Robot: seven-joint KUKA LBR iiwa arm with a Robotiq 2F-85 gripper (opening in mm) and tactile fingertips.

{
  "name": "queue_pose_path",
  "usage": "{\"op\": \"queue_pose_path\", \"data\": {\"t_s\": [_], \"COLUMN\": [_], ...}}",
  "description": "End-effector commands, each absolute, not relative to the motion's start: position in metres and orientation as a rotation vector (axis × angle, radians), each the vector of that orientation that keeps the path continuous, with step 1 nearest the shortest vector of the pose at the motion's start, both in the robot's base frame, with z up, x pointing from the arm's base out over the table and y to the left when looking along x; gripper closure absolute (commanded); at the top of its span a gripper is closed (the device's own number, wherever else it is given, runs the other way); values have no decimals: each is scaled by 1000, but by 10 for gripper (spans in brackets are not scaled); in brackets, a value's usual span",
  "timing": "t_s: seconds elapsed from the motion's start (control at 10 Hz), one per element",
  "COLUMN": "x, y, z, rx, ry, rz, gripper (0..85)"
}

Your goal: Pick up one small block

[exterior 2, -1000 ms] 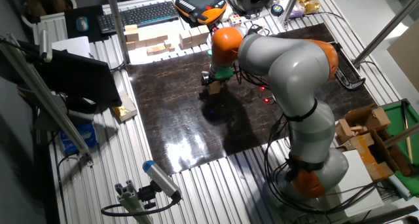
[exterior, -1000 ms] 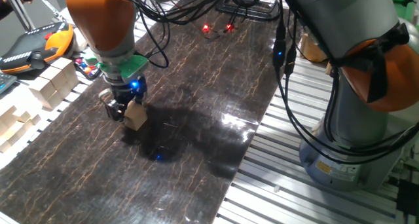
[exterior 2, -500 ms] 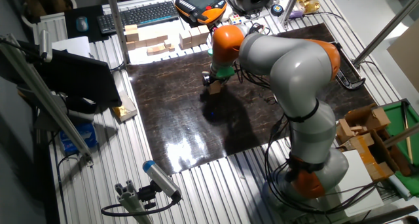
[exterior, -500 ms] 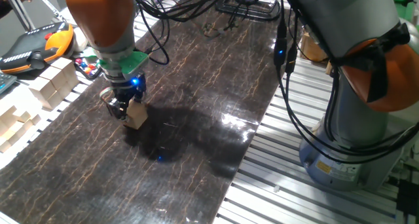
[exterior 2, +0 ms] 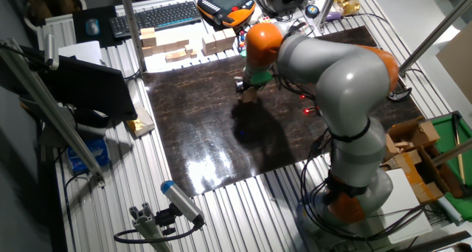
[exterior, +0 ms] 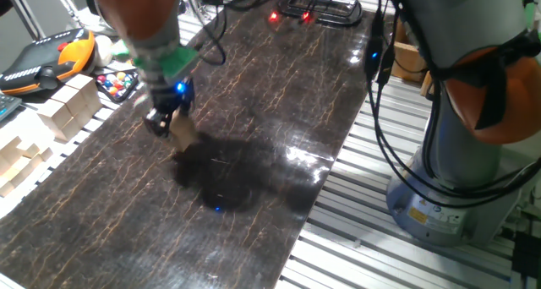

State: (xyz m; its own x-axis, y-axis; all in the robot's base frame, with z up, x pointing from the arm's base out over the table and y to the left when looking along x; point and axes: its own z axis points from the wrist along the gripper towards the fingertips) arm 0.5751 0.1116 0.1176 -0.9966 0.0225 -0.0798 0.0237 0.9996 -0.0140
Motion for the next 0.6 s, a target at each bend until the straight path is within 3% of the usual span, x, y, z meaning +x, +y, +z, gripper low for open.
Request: {"op": "queue_pose_path", "data": {"t_s": [0.0,0.5], "x": [573,566], "y": [101,87], "z": [134,158], "rx": [31,71], "ry": [3061,3095], "rz": [-22,16], "gripper": [843,843]}}
